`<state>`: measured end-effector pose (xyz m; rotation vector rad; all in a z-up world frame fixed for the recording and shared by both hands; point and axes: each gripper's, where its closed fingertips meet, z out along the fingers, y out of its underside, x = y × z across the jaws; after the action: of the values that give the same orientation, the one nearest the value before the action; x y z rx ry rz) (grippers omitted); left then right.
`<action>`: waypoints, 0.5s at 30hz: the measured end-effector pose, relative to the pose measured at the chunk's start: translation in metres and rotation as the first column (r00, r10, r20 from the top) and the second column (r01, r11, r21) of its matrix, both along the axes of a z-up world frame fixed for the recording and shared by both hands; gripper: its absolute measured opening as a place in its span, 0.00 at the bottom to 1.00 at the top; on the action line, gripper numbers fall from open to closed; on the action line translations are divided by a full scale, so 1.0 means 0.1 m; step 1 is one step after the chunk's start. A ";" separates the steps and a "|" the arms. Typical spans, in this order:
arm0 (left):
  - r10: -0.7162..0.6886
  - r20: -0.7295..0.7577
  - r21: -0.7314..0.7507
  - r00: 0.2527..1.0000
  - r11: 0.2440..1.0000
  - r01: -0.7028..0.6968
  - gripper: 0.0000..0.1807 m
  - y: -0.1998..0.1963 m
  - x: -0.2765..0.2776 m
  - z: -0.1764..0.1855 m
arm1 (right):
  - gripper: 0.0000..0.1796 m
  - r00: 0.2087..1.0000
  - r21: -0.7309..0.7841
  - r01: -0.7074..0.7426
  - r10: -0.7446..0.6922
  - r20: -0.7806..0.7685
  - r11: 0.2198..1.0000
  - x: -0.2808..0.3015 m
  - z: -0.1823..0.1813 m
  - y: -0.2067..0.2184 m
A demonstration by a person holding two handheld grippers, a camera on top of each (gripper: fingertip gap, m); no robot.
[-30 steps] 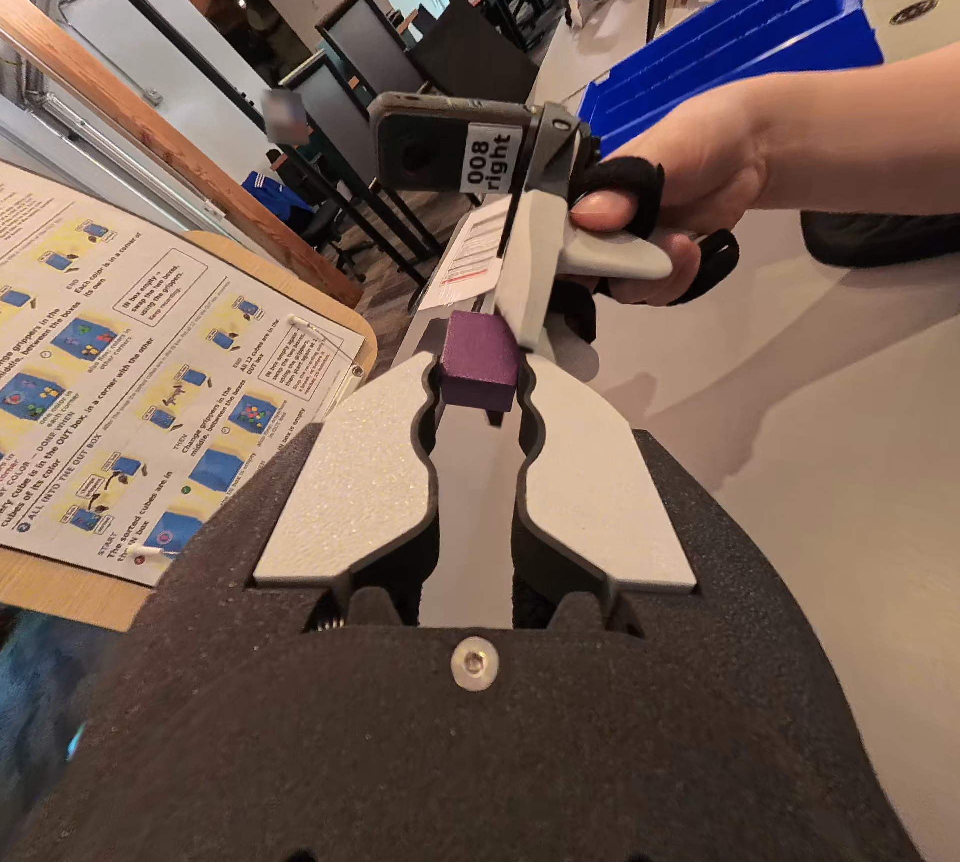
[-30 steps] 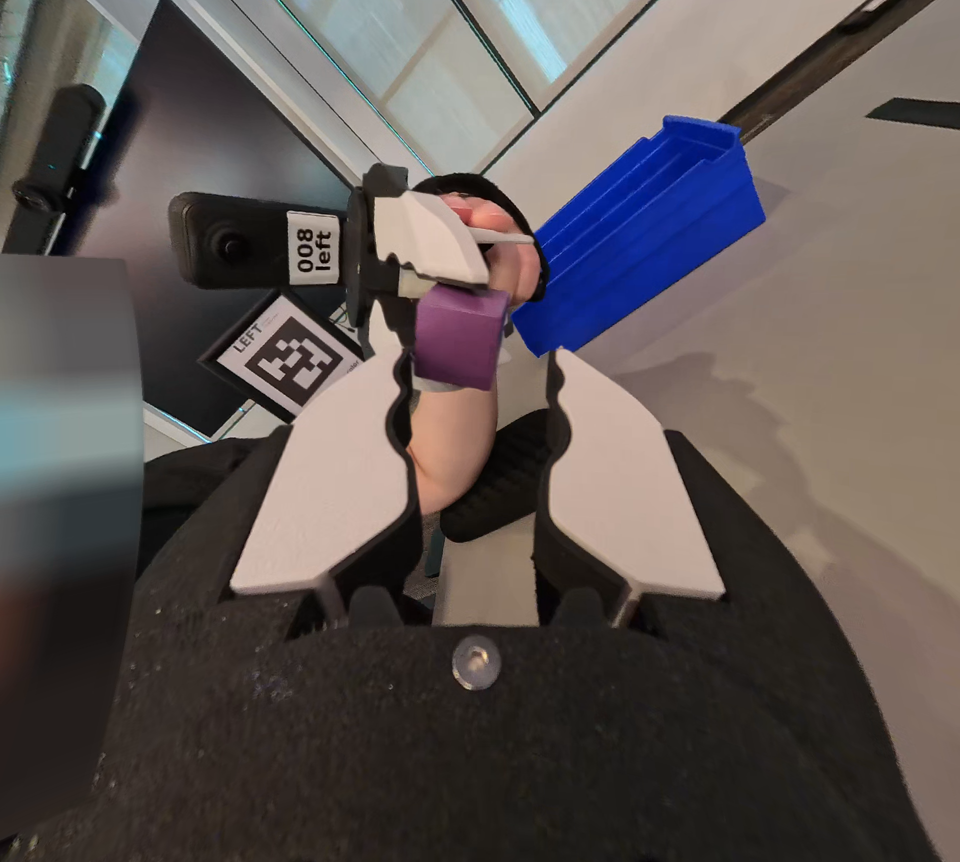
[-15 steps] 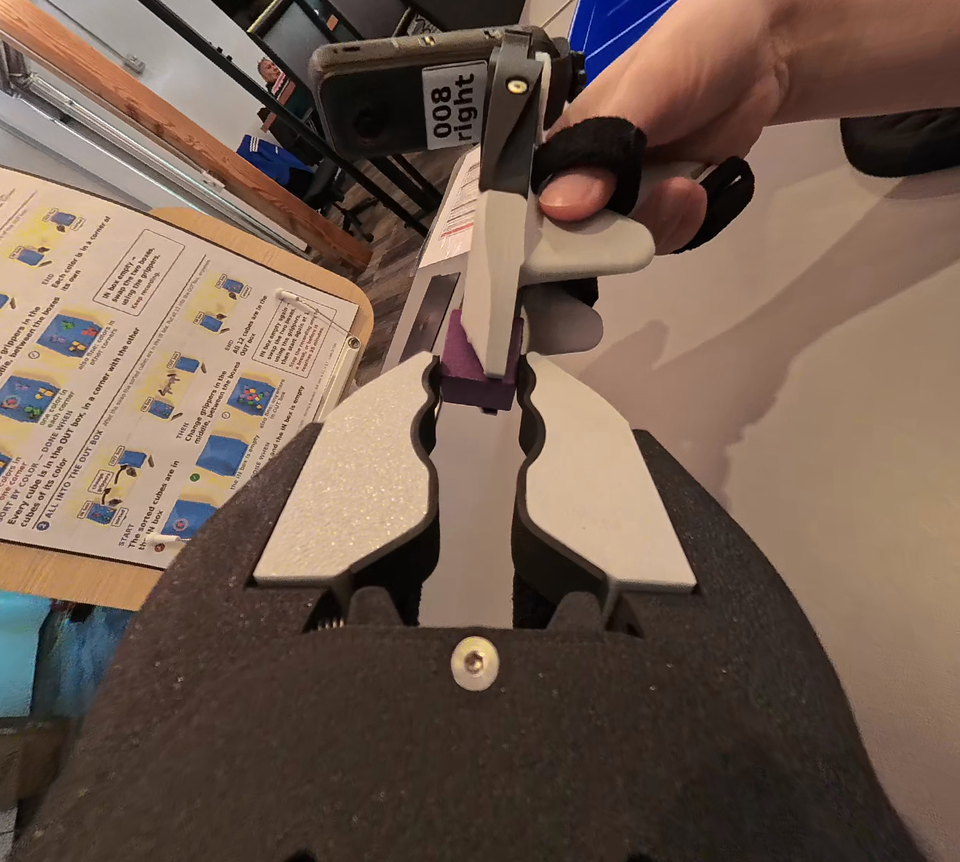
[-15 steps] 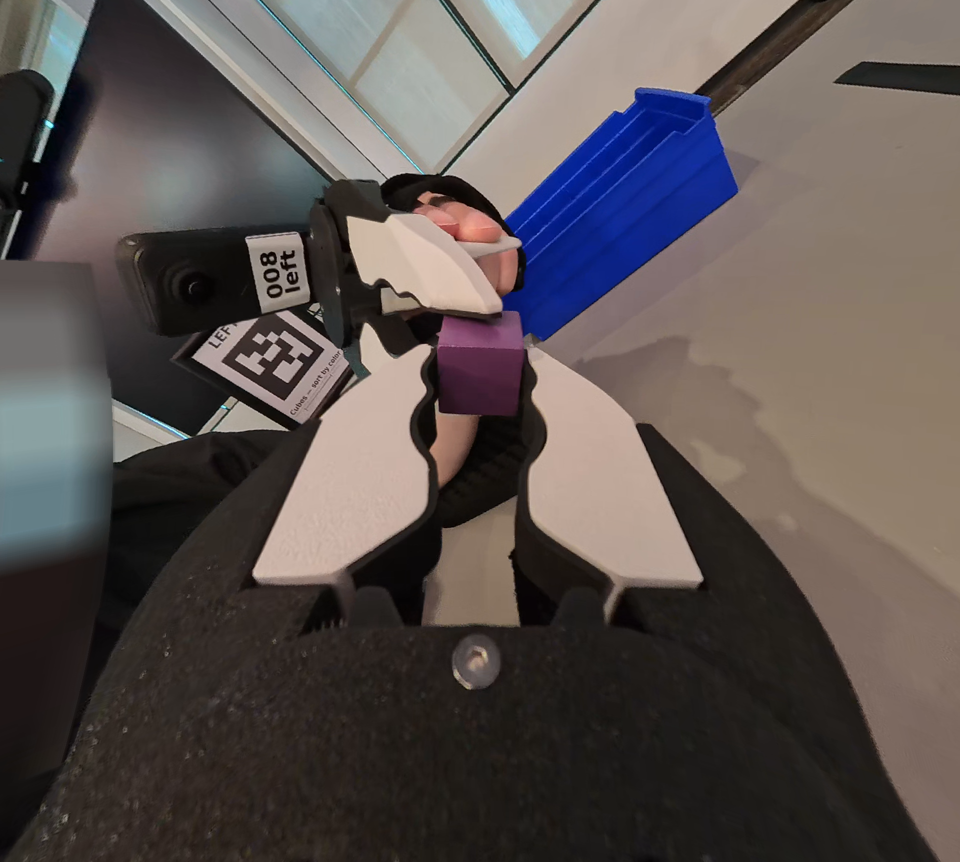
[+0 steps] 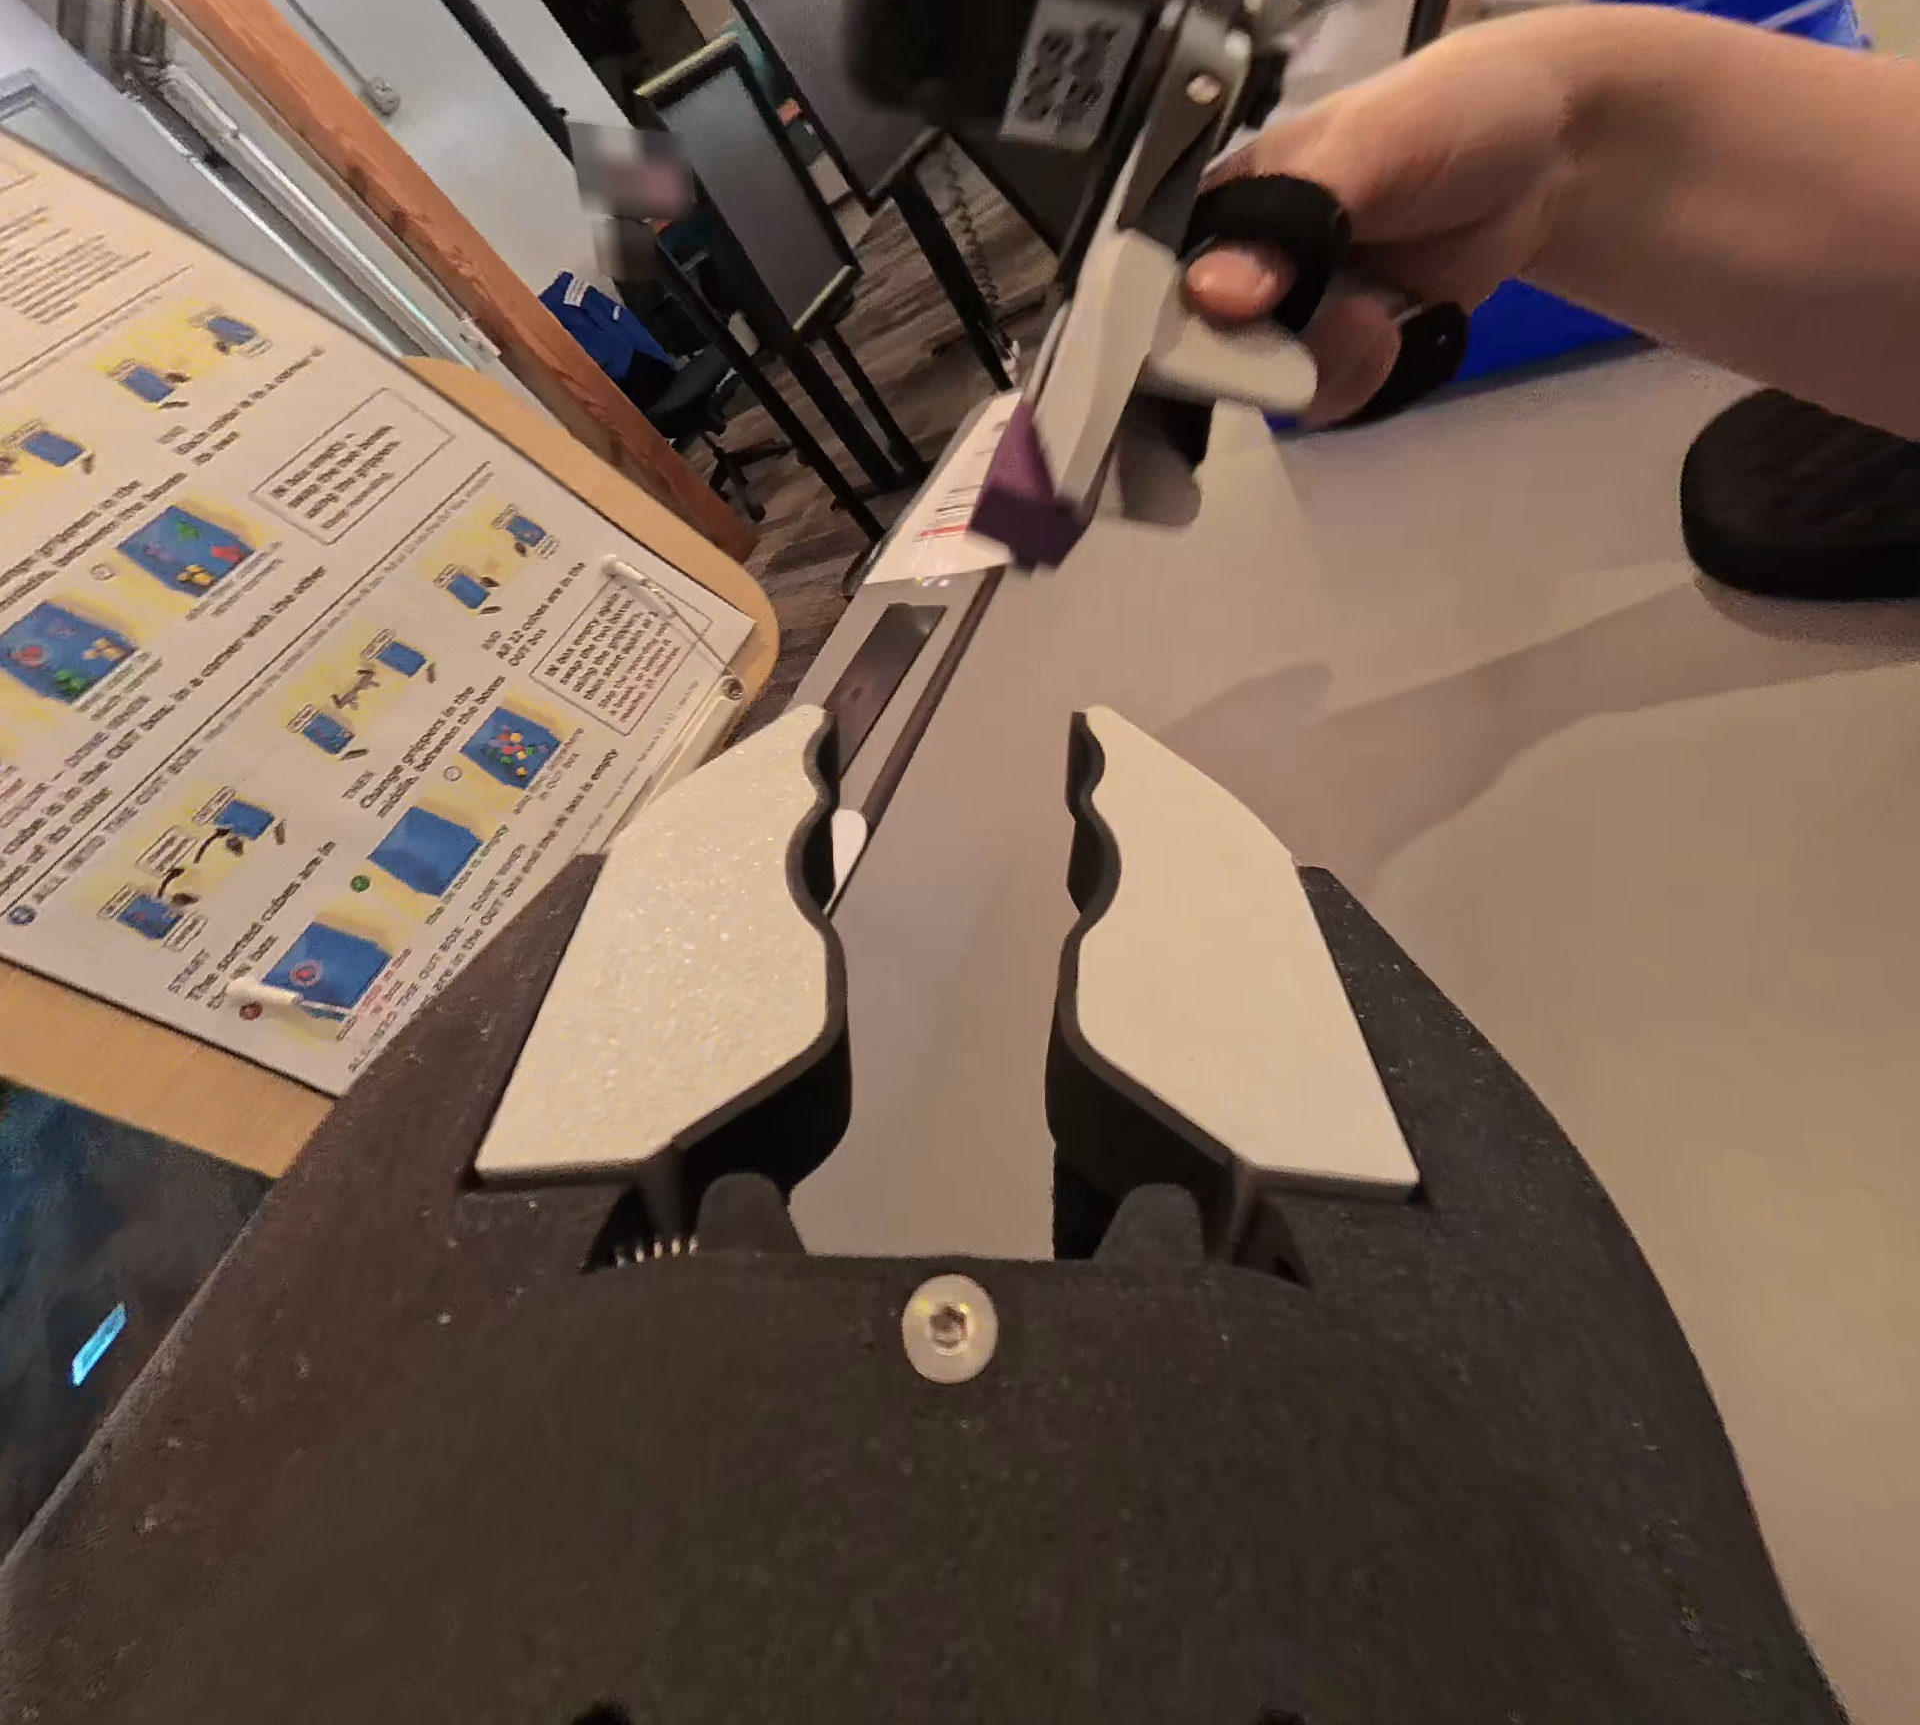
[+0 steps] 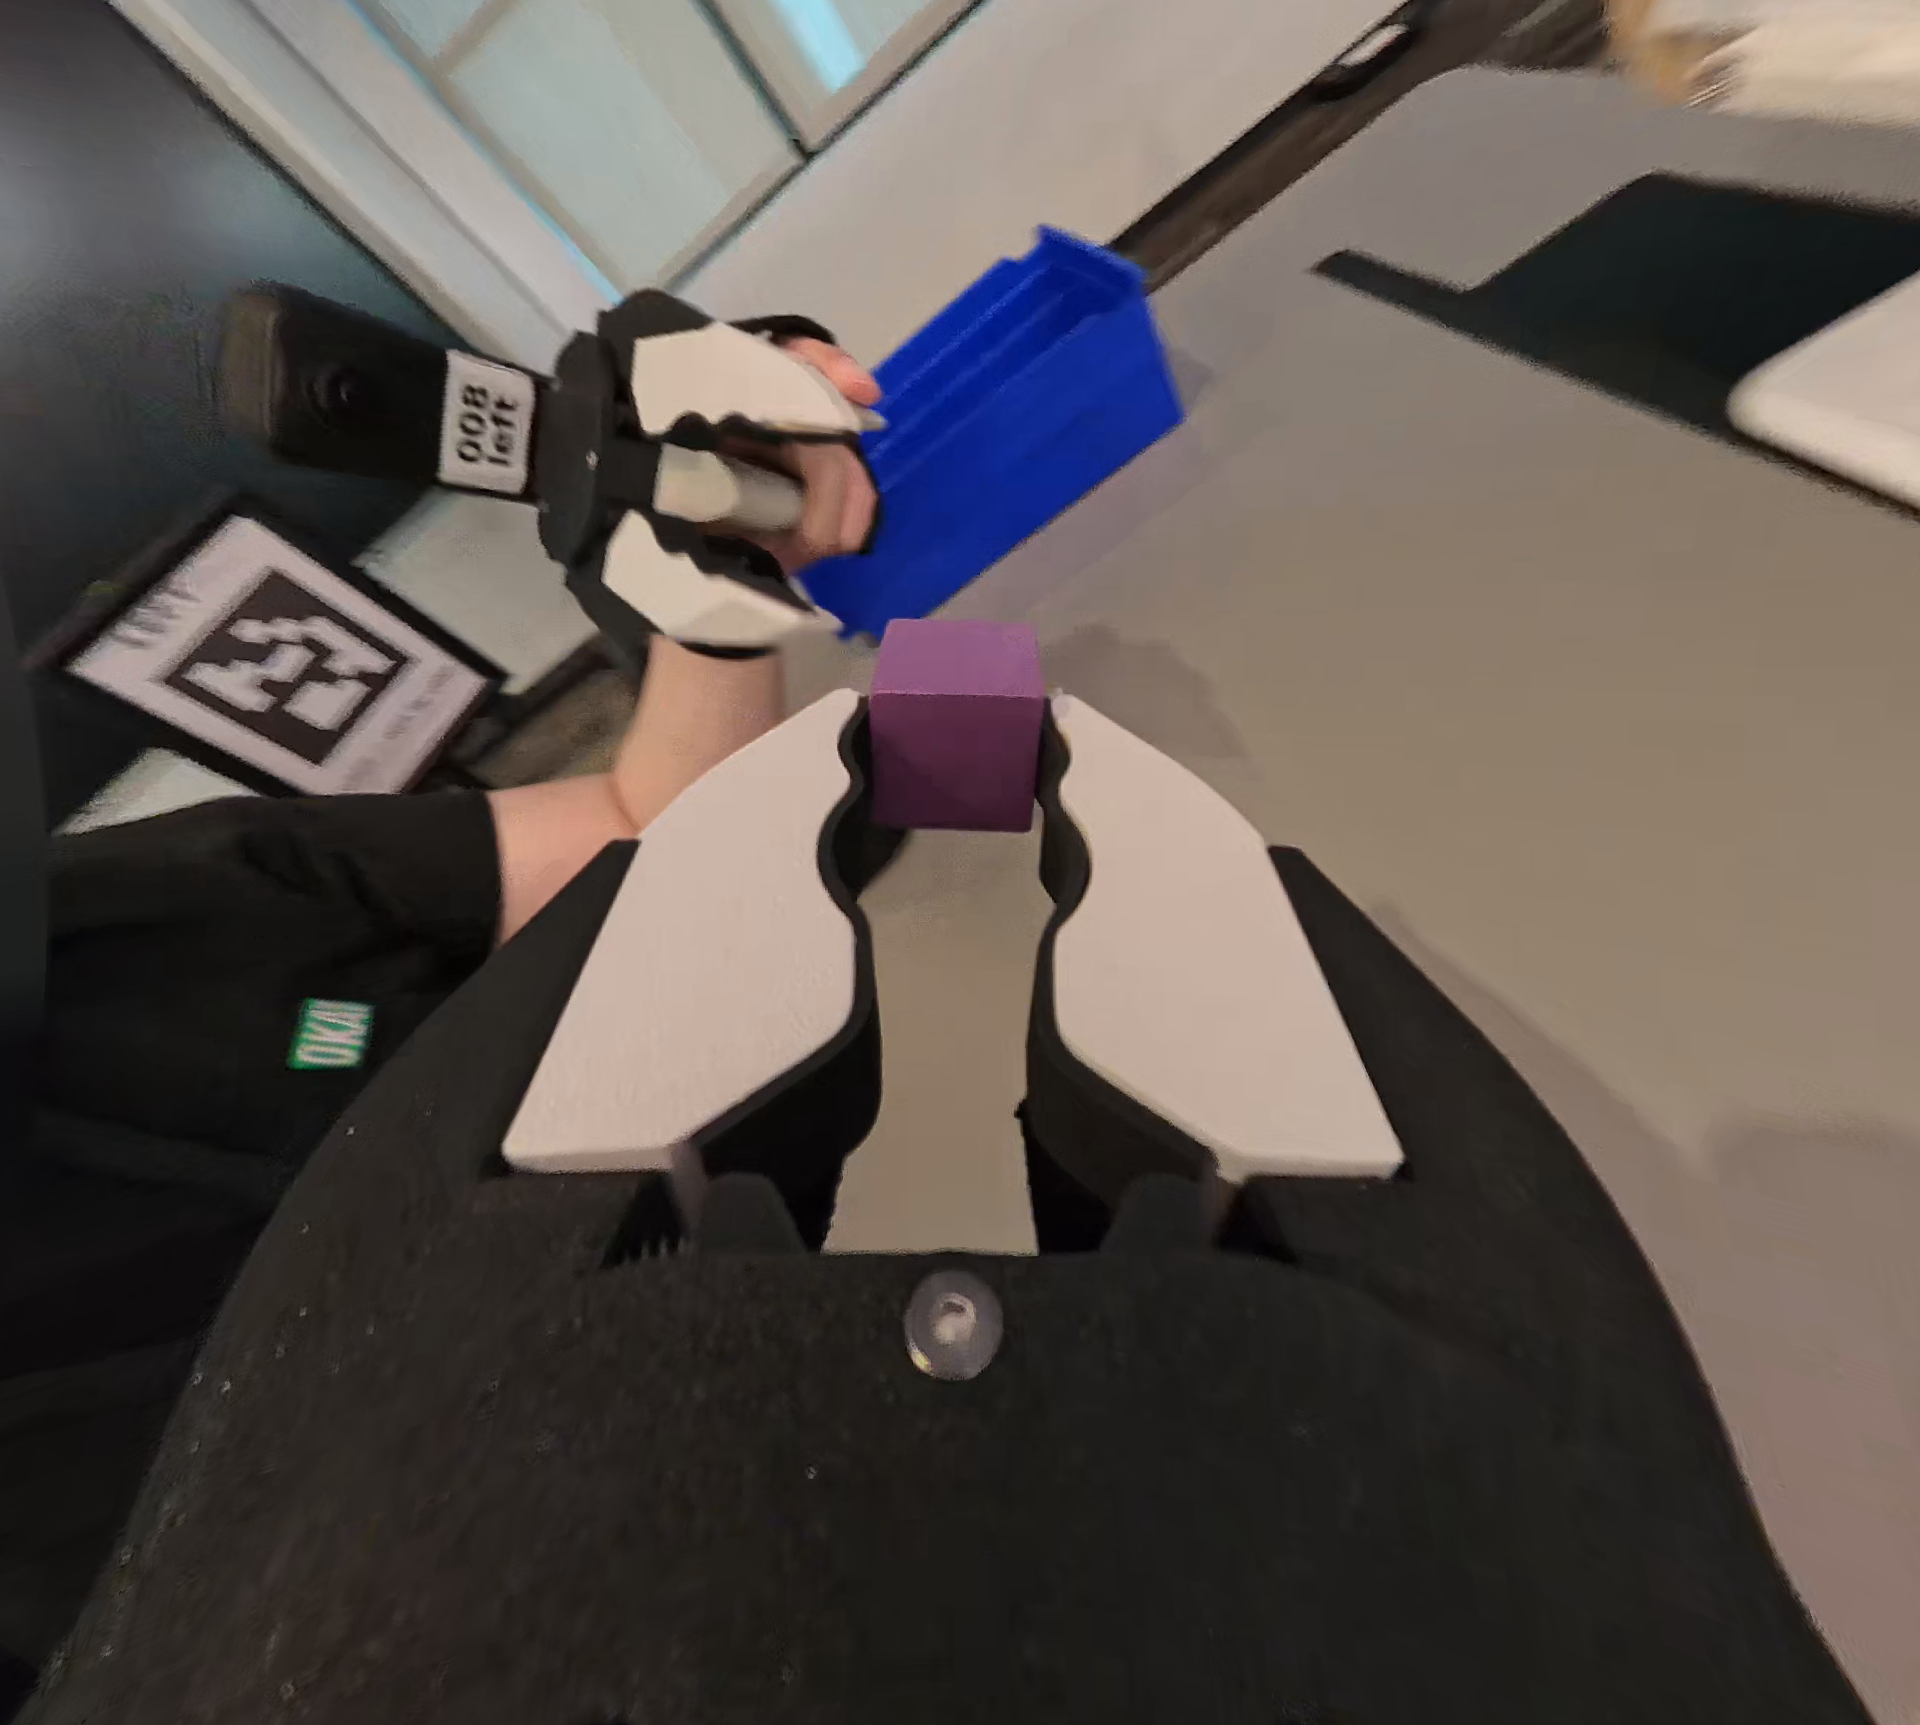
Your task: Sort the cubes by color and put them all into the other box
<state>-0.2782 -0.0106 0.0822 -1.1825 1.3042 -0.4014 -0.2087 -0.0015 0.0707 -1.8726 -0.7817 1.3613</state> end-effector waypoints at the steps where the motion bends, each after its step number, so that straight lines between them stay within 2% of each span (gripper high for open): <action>1: 0.009 0.019 -0.011 1.000 1.000 -0.009 0.22 0.02 -0.04 0.04 | 0.16 0.998 0.039 0.050 -0.052 0.040 0.998 0.20 0.05 0.02; 3: 0.036 0.040 -0.025 0.999 0.999 -0.035 0.20 0.09 -0.13 0.08 | 0.16 0.965 0.111 0.189 -0.205 0.165 0.976 0.73 0.07 0.09; 4: 0.054 0.044 -0.027 0.998 0.998 -0.053 0.18 0.12 -0.18 0.09 | 0.16 0.915 0.142 0.282 -0.310 0.258 0.949 1.08 0.02 0.15; 6: 0.088 0.044 -0.034 0.995 0.996 -0.087 0.17 0.19 -0.25 0.09 | 0.16 0.761 0.159 0.459 -0.479 0.437 0.874 1.86 -0.13 0.23; 7: 0.101 0.047 -0.038 0.994 0.994 -0.099 0.17 0.21 -0.28 0.10 | 0.16 0.687 0.144 0.518 -0.510 0.517 0.843 2.23 -0.22 0.22; 9: 0.114 0.059 -0.051 0.992 0.992 -0.111 0.17 0.23 -0.32 0.12 | 0.16 0.560 0.096 0.599 -0.501 0.660 0.795 2.91 -0.42 0.10; 11: 0.129 0.076 -0.056 0.989 0.991 -0.125 0.18 0.26 -0.35 0.15 | 0.16 0.471 0.042 0.660 -0.456 0.755 0.750 3.46 -0.63 -0.08; 13: 0.147 0.078 -0.060 0.986 0.988 -0.143 0.18 0.28 -0.38 0.17 | 0.16 0.411 -0.001 0.706 -0.408 0.815 0.708 3.87 -0.85 -0.25; 15: 0.152 0.071 -0.064 0.986 0.987 -0.147 0.18 0.29 -0.38 0.16 | 0.16 0.390 -0.054 0.729 -0.350 0.852 0.682 4.13 -1.07 -0.41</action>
<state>-0.3163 0.0184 0.0981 -1.2929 1.1368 -0.3729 0.2045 -0.0430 -0.0367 -2.8072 -0.1082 0.1588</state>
